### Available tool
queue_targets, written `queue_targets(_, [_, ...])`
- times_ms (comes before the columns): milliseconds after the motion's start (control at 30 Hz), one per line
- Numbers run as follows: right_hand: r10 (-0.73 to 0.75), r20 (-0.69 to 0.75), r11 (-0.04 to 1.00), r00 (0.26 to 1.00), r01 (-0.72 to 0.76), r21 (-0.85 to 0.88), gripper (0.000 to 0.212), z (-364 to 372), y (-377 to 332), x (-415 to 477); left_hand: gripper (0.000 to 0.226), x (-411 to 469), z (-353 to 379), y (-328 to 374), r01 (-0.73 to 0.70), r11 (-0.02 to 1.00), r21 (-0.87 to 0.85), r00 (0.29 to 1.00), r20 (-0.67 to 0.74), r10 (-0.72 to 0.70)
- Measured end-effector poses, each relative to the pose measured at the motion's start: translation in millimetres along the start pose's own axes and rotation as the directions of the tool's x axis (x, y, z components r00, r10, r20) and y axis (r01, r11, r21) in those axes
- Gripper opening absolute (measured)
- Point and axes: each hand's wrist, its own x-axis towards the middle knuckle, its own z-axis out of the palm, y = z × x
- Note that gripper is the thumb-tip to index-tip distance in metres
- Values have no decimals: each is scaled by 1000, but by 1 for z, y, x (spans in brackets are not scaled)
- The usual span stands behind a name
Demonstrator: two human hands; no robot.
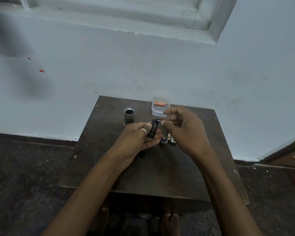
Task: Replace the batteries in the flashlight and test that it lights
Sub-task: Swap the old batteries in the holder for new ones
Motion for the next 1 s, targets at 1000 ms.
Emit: queue_targets(1000, [-50, -108, 996, 993, 57, 61, 9, 16, -1, -2, 32, 7, 3, -3, -48, 996, -80, 998, 41, 52])
